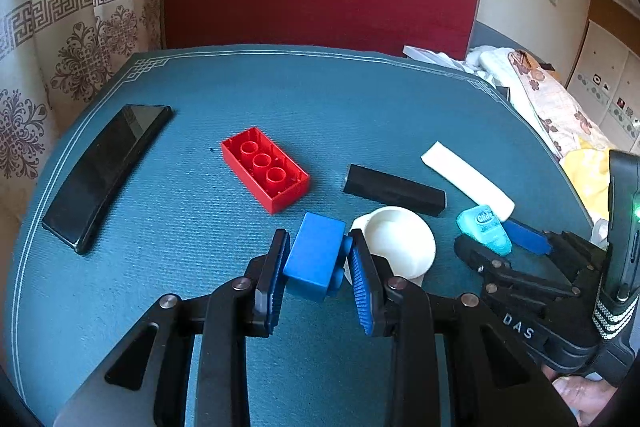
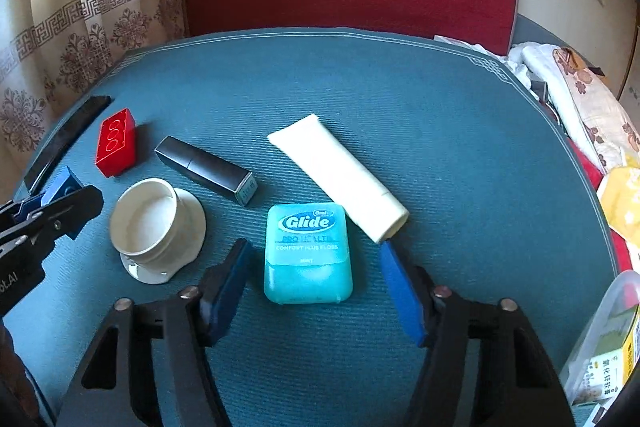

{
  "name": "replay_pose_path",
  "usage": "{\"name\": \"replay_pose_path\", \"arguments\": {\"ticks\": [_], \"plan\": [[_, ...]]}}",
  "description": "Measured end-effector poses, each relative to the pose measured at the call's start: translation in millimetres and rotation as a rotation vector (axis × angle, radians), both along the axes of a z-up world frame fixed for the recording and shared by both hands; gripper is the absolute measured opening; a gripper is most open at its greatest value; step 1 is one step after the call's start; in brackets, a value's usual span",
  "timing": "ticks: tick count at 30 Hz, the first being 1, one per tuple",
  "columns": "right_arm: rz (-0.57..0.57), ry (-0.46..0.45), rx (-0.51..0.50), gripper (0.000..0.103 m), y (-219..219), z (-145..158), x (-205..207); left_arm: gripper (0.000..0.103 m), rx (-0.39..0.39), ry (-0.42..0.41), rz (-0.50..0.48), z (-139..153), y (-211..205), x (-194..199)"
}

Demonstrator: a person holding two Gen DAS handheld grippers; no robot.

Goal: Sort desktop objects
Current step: 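Grasp the teal Glide floss box with the right gripper while the left gripper holds the brick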

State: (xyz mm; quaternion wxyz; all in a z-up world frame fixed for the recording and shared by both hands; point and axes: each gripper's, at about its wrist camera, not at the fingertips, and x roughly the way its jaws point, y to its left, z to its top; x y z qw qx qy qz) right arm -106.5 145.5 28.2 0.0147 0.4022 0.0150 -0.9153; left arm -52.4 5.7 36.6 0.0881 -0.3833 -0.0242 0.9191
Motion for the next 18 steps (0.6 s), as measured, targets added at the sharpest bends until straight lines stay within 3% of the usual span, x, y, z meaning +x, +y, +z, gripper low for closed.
{"name": "replay_pose_path", "arguments": {"ticks": [3,18], "plan": [[0.014,0.007,-0.002,0.045,0.1,0.5,3.5,0.033,-0.003,-0.002,-0.011,-0.4,4.1,2.2],[-0.01,0.003,-0.018,0.045,4.2,0.8,23.2,0.033,-0.011,0.014,-0.048,3.9,17.2,11.6]]}}
